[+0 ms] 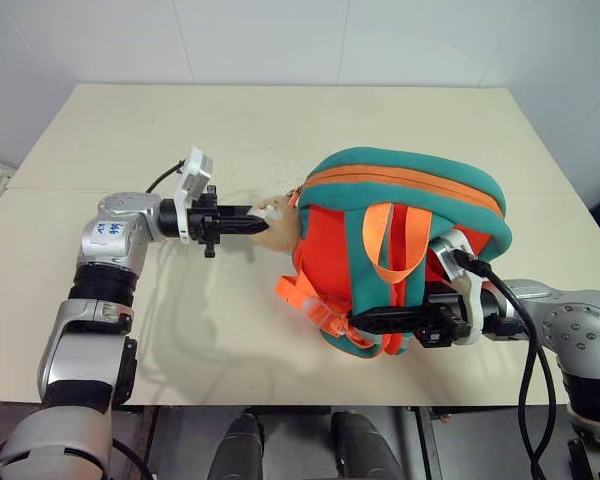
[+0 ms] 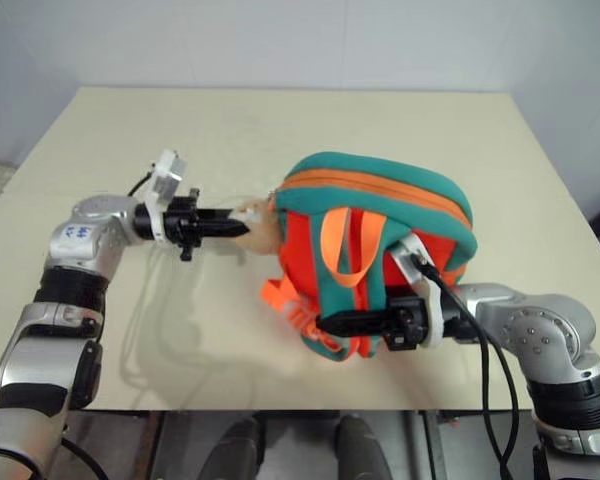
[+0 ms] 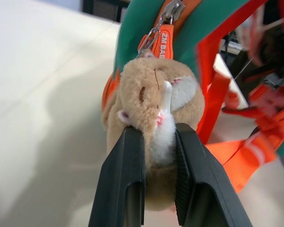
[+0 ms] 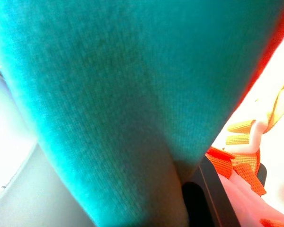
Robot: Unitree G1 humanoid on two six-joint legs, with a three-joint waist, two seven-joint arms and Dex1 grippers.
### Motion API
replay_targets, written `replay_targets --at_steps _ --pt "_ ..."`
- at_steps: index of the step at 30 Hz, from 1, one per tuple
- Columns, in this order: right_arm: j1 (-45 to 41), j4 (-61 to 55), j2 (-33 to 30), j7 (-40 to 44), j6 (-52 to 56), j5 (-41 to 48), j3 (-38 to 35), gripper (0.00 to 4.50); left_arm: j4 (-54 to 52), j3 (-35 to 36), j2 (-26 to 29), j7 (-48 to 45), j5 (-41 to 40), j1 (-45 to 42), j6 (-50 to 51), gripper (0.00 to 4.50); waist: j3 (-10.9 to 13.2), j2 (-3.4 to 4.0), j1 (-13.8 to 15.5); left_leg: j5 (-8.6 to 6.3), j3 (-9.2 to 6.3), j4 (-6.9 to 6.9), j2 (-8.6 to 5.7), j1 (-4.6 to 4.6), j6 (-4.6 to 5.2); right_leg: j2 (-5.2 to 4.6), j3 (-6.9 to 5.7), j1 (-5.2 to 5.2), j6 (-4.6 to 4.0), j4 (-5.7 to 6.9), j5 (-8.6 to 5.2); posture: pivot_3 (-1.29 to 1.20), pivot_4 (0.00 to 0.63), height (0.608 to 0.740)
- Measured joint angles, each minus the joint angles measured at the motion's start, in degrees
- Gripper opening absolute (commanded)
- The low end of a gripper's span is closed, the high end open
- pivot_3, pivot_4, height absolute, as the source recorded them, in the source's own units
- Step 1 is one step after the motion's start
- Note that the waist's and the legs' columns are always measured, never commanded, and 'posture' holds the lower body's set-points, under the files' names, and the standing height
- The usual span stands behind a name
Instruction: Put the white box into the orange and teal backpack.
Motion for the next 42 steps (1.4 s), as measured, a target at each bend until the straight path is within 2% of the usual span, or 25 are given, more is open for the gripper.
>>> replay_targets --at_steps 4,8,10,11,15,19,22,23,29,33,42 --pt "0.02 -0.16 0.01 -0.55 0.00 0.51 -0.02 0.03 0.62 -0.42 -0.20 -0.66 1.57 1.55 -0.41 0.41 -0.02 0.02 0.00 0.00 0.00 -0.01 -0.01 0.02 0.00 -0.01 0.00 0.04 0.00 -0.01 0.00 0.00 0.150 0.740" --pt "0.66 -1.08 0.01 -1.33 -0.27 0.29 -0.12 0.03 -2.07 -1.90 0.27 -2.99 3.05 7.31 -2.03 0.41 -0.01 0.01 -0.05 0.00 -0.01 -0.04 0.01 -0.01 0.00 0.00 -0.01 0.00 0.00 -0.04 0.00 0.00 0.150 0.740" --pt "0.78 -1.60 0.01 -2.13 -1.22 -0.67 -0.16 0.74 -5.45 -1.79 0.70 -3.68 2.85 8.58 -2.02 0.41 -0.01 0.01 0.02 0.00 -0.03 -0.04 0.01 -0.01 0.00 -0.01 -0.01 -0.01 -0.01 -0.02 0.00 0.00 0.150 0.740" --pt "0.69 -2.04 0.06 -3.20 -2.16 -1.73 -0.36 0.92 -9.23 -1.55 1.76 -4.28 1.74 9.99 -0.24 0.76 -0.01 0.01 -0.02 0.00 -0.03 -0.04 0.01 -0.02 0.00 -0.01 -0.01 -0.01 -0.01 -0.02 0.00 0.00 0.150 0.740" --pt "0.26 -3.16 0.18 -5.10 -10.15 -9.60 -1.29 2.23 -20.27 1.29 2.97 -2.22 -1.05 13.16 3.43 2.04 -0.01 0.01 -0.02 0.00 -0.03 -0.05 0.01 0.00 0.00 -0.01 -0.02 -0.01 -0.01 -0.02 0.00 0.00 0.150 0.740" --pt "0.22 -5.49 -0.26 -5.09 -14.61 -12.42 -2.81 3.52 -28.07 3.51 4.64 -0.18 -3.71 15.61 6.73 3.21 -0.01 0.01 -0.14 0.00 -0.02 -0.07 0.01 -0.01 0.00 -0.03 -0.01 -0.01 -0.01 -0.05 0.00 0.00 0.150 0.740" --pt "2.37 -6.86 -2.87 -5.19 -16.89 -14.56 -5.88 4.50 -32.05 5.14 7.16 0.36 -4.93 18.50 8.00 4.16 -0.01 0.01 -0.04 0.00 -0.02 -0.11 0.01 0.00 0.00 -0.03 -0.01 0.00 -0.02 -0.09 -0.01 0.00 0.150 0.740" --pt "3.16 -6.97 -3.77 -5.09 -17.51 -15.08 -6.76 4.50 -32.64 5.43 7.75 0.50 -5.23 19.25 8.43 4.48 -0.01 0.01 -0.03 0.00 -0.02 -0.11 0.01 0.00 0.00 -0.03 -0.01 0.00 -0.02 -0.09 -0.01 0.00 0.150 0.740" --pt "11.71 -7.84 -10.24 -1.59 -20.21 -17.02 -15.04 4.50 -35.99 8.49 9.39 0.58 -7.07 25.62 8.06 4.48 -0.01 0.01 0.09 0.00 -0.01 -0.10 0.01 0.01 0.00 -0.04 -0.01 0.03 -0.05 -0.12 -0.02 0.00 0.150 0.740" --pt "18.05 -4.49 -13.69 2.61 -24.04 -21.61 -21.06 4.50 -35.99 12.25 12.27 0.29 -7.65 27.43 6.27 4.48 -0.01 0.00 0.06 0.00 0.04 -0.09 0.00 0.05 0.01 -0.05 -0.01 0.08 -0.07 -0.17 -0.03 0.00 0.150 0.740" --pt "22.41 9.19 -19.89 12.34 -36.26 -33.23 -24.17 4.50 -35.80 15.00 15.13 -0.54 -8.23 27.50 3.76 4.48 -0.01 0.01 -0.15 0.05 0.21 -0.10 0.02 0.13 0.07 -0.05 0.11 0.12 -0.14 -0.32 -0.01 0.00 0.150 0.740"
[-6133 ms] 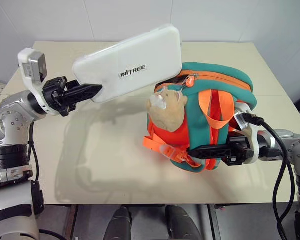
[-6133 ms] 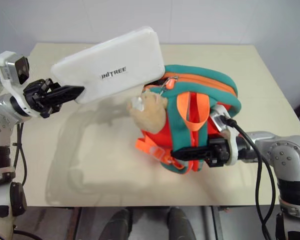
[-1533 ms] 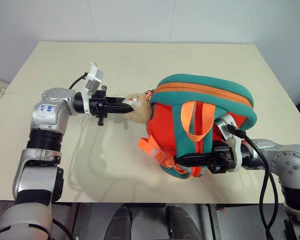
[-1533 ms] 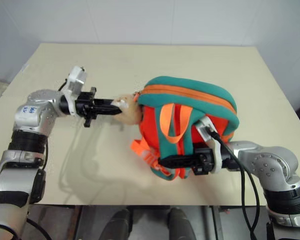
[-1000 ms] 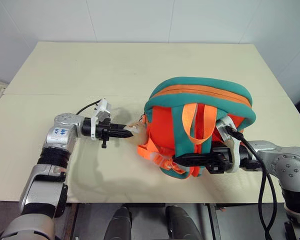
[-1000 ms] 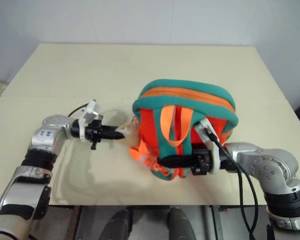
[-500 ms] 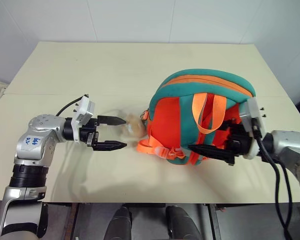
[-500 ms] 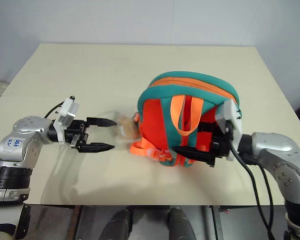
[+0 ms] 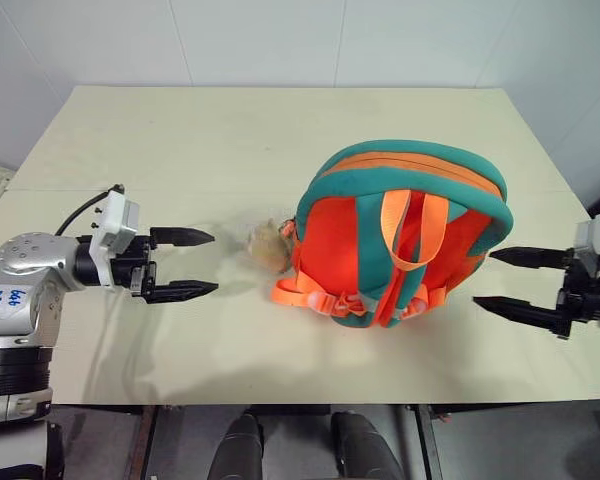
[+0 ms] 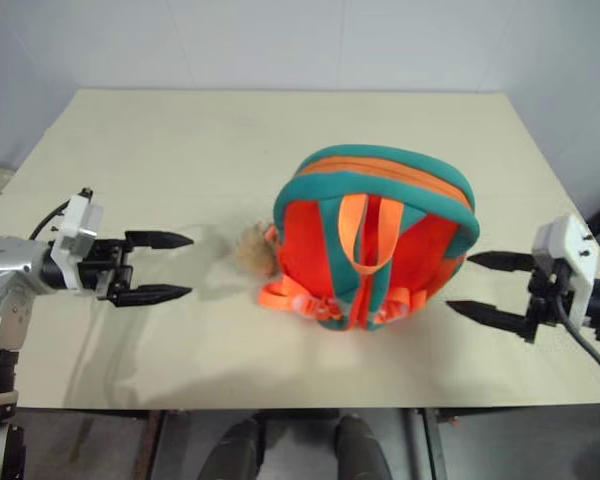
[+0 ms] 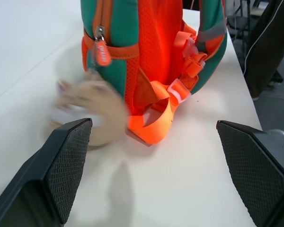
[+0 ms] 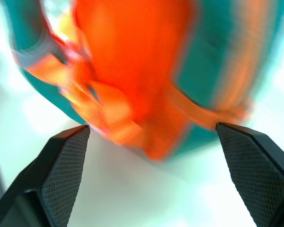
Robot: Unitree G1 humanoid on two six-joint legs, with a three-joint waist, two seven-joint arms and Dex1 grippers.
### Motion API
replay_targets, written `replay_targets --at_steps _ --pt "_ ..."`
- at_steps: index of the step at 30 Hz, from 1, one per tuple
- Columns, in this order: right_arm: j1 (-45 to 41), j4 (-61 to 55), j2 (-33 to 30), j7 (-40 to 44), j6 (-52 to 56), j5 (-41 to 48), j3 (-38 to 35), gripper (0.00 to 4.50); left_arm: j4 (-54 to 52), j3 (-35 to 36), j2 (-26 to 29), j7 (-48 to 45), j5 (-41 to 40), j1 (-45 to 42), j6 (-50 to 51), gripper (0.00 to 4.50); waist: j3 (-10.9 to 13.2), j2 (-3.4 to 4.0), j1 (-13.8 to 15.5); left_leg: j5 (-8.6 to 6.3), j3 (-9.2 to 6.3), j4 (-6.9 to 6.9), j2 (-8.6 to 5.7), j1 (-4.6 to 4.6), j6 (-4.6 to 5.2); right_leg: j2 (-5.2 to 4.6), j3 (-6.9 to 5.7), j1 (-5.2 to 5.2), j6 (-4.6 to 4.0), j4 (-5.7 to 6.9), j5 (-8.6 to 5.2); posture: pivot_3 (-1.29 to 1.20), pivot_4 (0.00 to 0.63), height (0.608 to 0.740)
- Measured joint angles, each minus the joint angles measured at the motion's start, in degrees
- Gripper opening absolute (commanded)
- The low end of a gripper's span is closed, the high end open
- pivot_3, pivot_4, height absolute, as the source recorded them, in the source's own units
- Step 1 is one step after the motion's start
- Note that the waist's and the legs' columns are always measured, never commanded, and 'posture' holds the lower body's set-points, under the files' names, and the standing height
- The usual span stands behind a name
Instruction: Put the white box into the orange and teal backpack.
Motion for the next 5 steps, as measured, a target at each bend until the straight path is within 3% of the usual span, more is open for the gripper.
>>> replay_targets --at_steps 5 --pt "-2.41 3.70 -0.70 2.77 -2.38 -1.53 0.15 4.50 -0.01 2.54 0.18 1.00 -4.20 -0.71 2.21 4.48 0.00 0.00 -0.09 0.00 0.00 0.00 0.00 -0.01 0.00 0.00 0.00 -0.01 0.07 0.01 0.03 0.00 0.150 0.740"
